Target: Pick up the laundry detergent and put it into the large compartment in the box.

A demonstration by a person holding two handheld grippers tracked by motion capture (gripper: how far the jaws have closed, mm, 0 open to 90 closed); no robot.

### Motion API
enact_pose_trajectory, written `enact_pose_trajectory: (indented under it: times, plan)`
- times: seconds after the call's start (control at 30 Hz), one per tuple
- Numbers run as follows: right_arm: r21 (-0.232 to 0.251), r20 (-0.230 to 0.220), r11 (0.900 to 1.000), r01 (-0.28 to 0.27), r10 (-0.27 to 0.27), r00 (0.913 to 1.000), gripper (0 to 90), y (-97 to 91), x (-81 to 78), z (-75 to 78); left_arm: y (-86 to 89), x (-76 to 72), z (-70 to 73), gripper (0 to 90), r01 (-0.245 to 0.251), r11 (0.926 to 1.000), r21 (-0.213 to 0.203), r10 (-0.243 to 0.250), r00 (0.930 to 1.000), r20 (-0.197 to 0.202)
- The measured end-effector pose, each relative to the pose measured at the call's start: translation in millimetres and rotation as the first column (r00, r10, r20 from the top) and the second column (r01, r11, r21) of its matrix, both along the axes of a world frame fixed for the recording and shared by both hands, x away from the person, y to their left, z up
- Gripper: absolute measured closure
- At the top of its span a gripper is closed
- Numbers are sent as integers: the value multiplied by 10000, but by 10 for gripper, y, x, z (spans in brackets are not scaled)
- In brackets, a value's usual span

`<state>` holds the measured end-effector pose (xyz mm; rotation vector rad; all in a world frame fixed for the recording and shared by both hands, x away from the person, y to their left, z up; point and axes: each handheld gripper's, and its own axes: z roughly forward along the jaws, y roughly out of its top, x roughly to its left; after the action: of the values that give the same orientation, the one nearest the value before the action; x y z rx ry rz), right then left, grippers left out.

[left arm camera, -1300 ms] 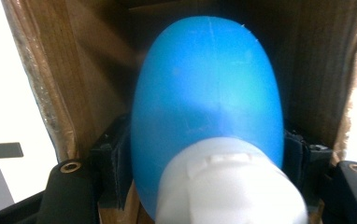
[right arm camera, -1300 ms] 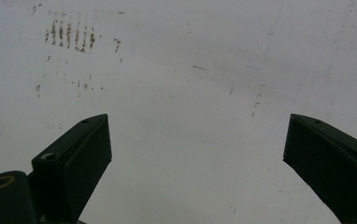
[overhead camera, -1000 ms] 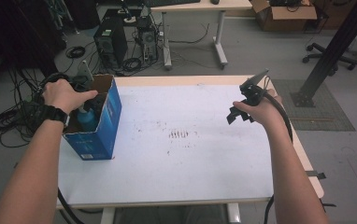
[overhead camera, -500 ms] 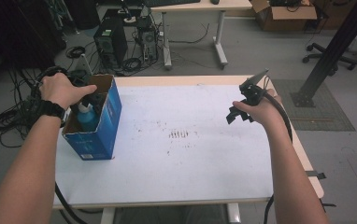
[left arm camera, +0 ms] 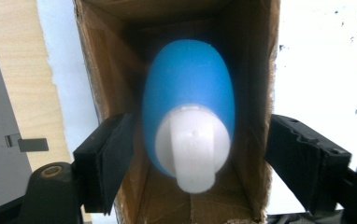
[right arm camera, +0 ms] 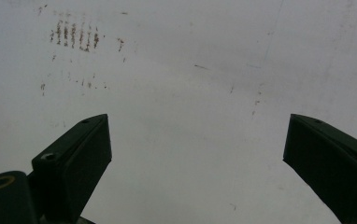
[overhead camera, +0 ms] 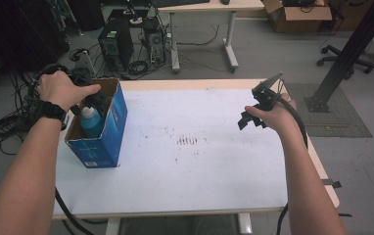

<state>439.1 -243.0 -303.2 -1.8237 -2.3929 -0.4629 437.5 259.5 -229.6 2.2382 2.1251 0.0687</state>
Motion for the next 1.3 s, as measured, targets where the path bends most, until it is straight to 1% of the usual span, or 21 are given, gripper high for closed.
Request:
enact_pose_trajectory:
  times: [0.07,0.2,0.23,0.3,0.53,0.67,0.83,0.9,0.97,1.13,1.3]
  plan:
    - [15,19,10000,9,-9,10000,78,-5,-2,5,-7,-4,43,208,-7,10000,-17,7,9999,102]
    - [14,21,10000,15,-16,10000,78,-12,-5,9,-30,-11,114,176,24,10000,-81,-23,9999,150]
    - [29,11,10000,37,-37,10000,77,-13,-7,11,-38,-13,133,173,36,10000,-72,-35,9997,233]
    - [42,8,10000,27,-27,10000,77,-15,-8,14,-50,-17,166,161,45,10000,-49,-43,9996,277]
    - [47,74,10000,26,-26,10000,78,-34,-18,33,-107,-38,300,141,40,10000,-71,-36,9986,521]
    - [64,77,10000,63,-64,10000,78,-45,-27,46,-173,-48,360,134,197,9998,-78,-192,9980,598]
    - [67,103,9999,85,-85,9999,77,-56,-36,66,-302,-50,410,125,390,9992,-39,-386,9971,662]
    - [77,130,9999,89,-90,9999,76,-62,-38,69,-364,-47,413,125,493,9987,-91,-485,9965,674]
    - [66,132,9999,87,-87,9999,76,-69,-43,72,-423,-40,410,124,594,9982,-46,-590,9963,621]
    - [89,147,9999,112,-113,9998,76,-85,-55,75,-616,-10,382,120,871,9962,-85,-866,9951,482]
    - [99,148,9999,97,-99,9998,76,-104,-61,65,-815,16,349,115,1199,9927,-93,-1195,9920,399]
